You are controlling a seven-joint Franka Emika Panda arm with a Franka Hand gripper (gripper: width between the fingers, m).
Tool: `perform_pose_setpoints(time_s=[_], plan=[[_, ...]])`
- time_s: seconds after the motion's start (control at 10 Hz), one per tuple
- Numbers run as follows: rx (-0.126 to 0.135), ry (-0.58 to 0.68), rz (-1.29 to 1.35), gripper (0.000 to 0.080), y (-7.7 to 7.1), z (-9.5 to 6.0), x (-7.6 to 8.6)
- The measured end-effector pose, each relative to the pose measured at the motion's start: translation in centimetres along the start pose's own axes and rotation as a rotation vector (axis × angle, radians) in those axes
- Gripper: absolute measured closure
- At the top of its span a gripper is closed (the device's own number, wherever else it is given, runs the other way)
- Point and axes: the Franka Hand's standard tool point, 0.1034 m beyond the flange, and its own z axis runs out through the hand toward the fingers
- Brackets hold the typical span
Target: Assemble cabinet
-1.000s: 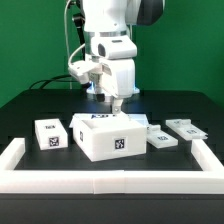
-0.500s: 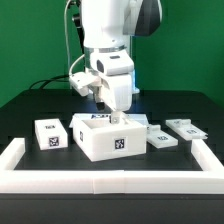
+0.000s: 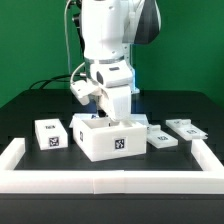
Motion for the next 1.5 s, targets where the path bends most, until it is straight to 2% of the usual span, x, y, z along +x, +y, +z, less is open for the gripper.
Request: perform_pose_setpoints(time_s=[0.1, 0.2, 0.3, 0.4, 0.5, 0.6, 0.7, 0.8, 1.3, 1.5], plan=[[0.001, 0.001, 0.004, 0.0238, -0.1, 0.0, 0.0], [0.001, 0.001, 0.007, 0.0238, -0.1, 0.0, -0.1], [0.001, 0.001, 0.011, 0.0415, -0.1, 0.0, -0.1], [0.001, 0.001, 0.014, 0.0415, -0.1, 0.1, -0.1], [0.001, 0.001, 0.017, 0.0597, -0.1, 0.1, -0.1], [0.001, 0.001, 0.02, 0.0721, -0.2, 0.1, -0.1], [-0.004, -0.001, 0.023, 0.0721, 0.0, 0.0, -0.2], [-0.006, -0.002, 0.025, 0.0758, 0.0, 0.0, -0.2], [-0.008, -0.003, 0.037, 0.0758, 0.1, -0.1, -0.3], [-0.032, -0.007, 0.122, 0.0758, 2.4, -0.4, -0.5]])
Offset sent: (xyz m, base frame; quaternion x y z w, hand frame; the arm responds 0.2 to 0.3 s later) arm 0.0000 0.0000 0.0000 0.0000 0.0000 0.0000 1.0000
